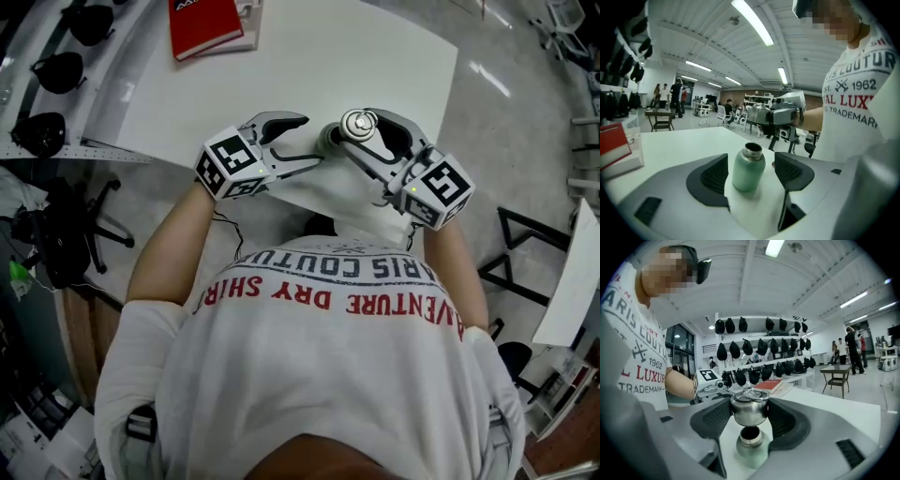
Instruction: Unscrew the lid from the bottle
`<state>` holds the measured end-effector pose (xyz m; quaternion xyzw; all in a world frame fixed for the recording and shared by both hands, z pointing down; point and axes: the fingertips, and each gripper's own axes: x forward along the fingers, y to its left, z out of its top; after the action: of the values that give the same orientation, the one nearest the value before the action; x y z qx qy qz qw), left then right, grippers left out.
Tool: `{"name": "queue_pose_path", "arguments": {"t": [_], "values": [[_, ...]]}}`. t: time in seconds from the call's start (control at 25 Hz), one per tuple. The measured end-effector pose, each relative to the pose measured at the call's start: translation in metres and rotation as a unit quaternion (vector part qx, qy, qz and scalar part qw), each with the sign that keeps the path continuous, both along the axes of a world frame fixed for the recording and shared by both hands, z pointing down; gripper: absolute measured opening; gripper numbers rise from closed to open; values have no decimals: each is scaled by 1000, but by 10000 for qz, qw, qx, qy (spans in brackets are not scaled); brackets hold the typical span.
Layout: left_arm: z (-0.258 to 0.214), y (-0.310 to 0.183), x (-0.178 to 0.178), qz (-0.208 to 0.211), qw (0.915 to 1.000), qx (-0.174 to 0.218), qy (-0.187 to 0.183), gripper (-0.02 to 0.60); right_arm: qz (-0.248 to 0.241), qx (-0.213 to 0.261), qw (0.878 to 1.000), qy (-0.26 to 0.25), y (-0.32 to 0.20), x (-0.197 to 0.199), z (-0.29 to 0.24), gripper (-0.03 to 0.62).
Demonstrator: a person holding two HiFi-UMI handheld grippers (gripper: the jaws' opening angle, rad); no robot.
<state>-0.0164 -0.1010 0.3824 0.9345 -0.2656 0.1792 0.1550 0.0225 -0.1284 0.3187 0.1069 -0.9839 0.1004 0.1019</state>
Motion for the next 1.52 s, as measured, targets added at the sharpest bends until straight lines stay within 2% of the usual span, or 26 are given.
{"name": "queue_pose_path", "arguments": {"t": [0.04, 0.12, 0.16, 0.32, 0.44, 0.56, 0.64, 0.76, 0.88, 1.16, 1.52], "values": [[-13, 0, -2, -210, 9997, 57, 127, 304, 164, 11, 9999, -47, 1, 6, -8, 252], [-39, 3, -5, -609, 9971, 211, 393, 170, 455, 164, 9988, 8, 5, 16, -19, 252], [-52, 6, -6, -752, 9953, 280, 535, 125, 565, 247, 9981, 36, 10, 19, -24, 252], [-96, 29, -5, -1110, 9888, 372, 926, 56, 957, 340, 9948, -82, 36, 28, -49, 252], [-130, 45, -3, -1286, 9833, 513, 1179, 46, 1253, 413, 9912, -133, 53, 33, -70, 252], [-150, 57, -10, -1652, 9782, 523, 1143, 41, 1345, 471, 9889, -428, 74, 31, -98, 252], [-159, 67, -11, -1711, 9776, 619, 1054, 40, 1396, 589, 9864, -638, 90, 30, -115, 252], [-171, 85, -9, -1663, 9776, 899, 921, 41, 1473, 714, 9824, -904, 111, 31, -134, 252], [-182, 101, -5, -1569, 9771, 1058, 975, 40, 1527, 833, 9810, -859, 129, 32, -135, 252], [-193, 120, -10, -1432, 9773, 1222, 975, 41, 1770, 792, 9769, -896, 148, 32, -132, 252], [-188, 129, -3, -1297, 9798, 1225, 907, 41, 1984, 793, 9734, -824, 158, 38, -128, 252]]}}
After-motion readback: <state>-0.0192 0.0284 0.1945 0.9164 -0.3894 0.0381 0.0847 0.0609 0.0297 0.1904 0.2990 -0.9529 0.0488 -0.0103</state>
